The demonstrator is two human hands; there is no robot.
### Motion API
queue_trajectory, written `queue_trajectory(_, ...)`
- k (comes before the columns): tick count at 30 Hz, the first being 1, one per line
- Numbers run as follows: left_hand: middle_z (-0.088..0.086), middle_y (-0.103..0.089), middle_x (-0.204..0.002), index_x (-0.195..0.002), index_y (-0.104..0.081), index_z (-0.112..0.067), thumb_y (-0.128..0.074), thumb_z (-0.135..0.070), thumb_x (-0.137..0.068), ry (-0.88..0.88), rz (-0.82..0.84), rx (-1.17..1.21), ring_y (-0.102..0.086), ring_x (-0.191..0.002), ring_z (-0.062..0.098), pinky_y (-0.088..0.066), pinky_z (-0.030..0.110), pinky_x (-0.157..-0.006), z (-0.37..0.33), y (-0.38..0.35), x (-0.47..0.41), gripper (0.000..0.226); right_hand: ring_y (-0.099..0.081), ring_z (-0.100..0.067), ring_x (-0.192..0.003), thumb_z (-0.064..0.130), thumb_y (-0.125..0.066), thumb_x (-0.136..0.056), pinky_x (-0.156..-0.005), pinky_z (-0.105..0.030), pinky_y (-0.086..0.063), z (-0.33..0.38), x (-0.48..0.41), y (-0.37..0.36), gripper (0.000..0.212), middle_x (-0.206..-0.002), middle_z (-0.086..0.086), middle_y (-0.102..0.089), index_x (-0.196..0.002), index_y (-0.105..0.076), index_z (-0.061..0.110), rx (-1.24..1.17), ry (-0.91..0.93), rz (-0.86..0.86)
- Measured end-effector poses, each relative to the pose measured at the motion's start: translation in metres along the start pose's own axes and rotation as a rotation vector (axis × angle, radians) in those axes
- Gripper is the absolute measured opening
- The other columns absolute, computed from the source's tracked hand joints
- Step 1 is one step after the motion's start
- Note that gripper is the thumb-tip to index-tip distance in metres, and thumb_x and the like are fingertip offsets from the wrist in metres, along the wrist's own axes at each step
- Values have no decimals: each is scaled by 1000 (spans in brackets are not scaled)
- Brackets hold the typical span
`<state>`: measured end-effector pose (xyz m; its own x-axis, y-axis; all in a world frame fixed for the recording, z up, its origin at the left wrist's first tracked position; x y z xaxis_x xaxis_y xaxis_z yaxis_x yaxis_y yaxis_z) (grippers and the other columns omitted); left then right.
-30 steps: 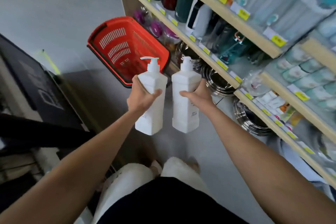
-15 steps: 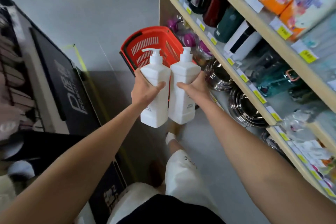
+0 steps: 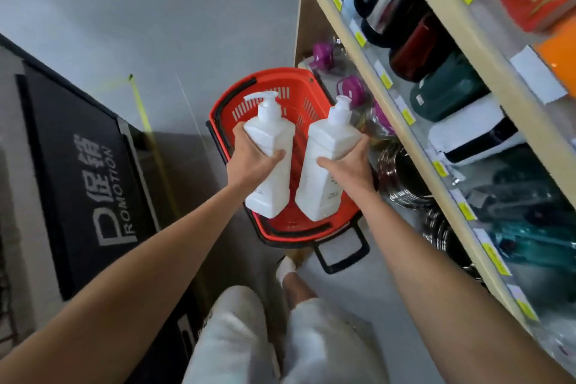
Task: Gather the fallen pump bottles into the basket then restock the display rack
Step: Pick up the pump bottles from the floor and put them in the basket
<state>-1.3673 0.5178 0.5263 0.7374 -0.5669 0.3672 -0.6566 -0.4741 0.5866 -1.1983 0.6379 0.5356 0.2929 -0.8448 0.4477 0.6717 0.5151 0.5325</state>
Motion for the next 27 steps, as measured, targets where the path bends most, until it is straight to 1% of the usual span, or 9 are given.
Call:
queue_trajectory(3, -11, -49, -114, -130, -19, -30, -74, -48, -69, 39, -42, -4, -59, -99, 20, -51, 41, -84, 3, -17, -57, 83, -53, -26, -112, 29, -80, -66, -80, -33, -40, 5, -59, -16, 85, -128, -3, -49, -129, -24, 18, 30, 3, 26)
queue_trajectory(6, -9, -51, -117, -130, -19, -31, -74, -48, -69, 81, -48, -19, -61, -100, 24, -53, 46, -87, 18, -44, -111, 84, -52, -26, -113, 28, -80, -66, -82, -31, -39, -6, -117, -42, 85, -130, -3, -48, -129, -24, 17, 69, 5, 37)
queue_trajectory(10, -7, -54, -116, -130, -19, -30, -73, -46, -70, 133, -37, -28, -61, -102, 29, -50, 45, -87, 57, -88, -179, 83, -51, -20, -98, 28, -81, -64, -77, -31, -39, -36, -190, -90, 80, -119, 1, -50, -122, -27, 17, 106, -27, 60)
queue_trajectory(14, -7, -53, -123, -131, -19, -31, -72, -46, -70, 151, -43, -5, -60, -106, 29, -49, 47, -91, 109, -133, -251, 82, -50, -19, -110, 16, -83, -63, -88, -29, -39, -66, -257, -154, 82, -123, -3, -48, -124, -29, 10, 41, -23, 73)
queue_trajectory(16, -7, -54, -120, -132, -20, -30, -73, -45, -70, 172, -53, 16, -60, -106, 29, -48, 43, -88, 133, -156, -285, 82, -49, -21, -116, 22, -84, -58, -98, -35, -40, -82, -291, -185, 87, -127, -6, -48, -124, -29, 10, 52, -14, 37)
queue_trajectory(18, -10, -53, -109, -130, -24, -28, -73, -43, -71, 194, -88, 69, -60, -101, 24, -45, 34, -81, 156, -177, -313, 79, -50, -24, -119, 34, -84, -51, -102, -41, -40, -97, -320, -211, 93, -128, -7, -49, -124, -30, 13, 92, 3, -4)
queue_trajectory(22, -13, -49, -102, -132, -28, -21, -74, -37, -74, 252, -194, 160, -49, -88, 11, -36, 25, -74, 205, -212, -352, 76, -56, -29, -112, 31, -85, -57, -89, -33, -43, -136, -359, -254, 91, -126, -10, -55, -128, -32, 10, 181, -61, -30)
queue_trajectory(25, -13, -47, -107, -137, -25, -18, -75, -29, -74, 284, -238, 223, -49, -92, 9, -36, 22, -76, 232, -237, -377, 81, -58, -34, -109, 36, -84, -60, -83, -35, -44, -157, -378, -277, 87, -124, -10, -57, -126, -33, 12, 256, -73, -79)
queue_trajectory(27, -9, -52, -117, -135, -27, -19, -77, -27, -70, 288, -261, 244, -56, -101, 13, -40, 23, -80, 250, -248, -385, 83, -58, -36, -109, 35, -83, -61, -83, -36, -44, -168, -384, -292, 85, -124, -10, -58, -126, -33, 12, 280, -84, -83)
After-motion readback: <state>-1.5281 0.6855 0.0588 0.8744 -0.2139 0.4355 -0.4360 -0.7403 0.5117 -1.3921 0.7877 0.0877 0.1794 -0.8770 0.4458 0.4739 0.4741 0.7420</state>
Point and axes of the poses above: each hand's wrist, its own x-axis away from the middle knuckle, its own y-axis out of the back of the hand, z = x × y, the point moved 3 cm from there along -x, towards the middle knuckle
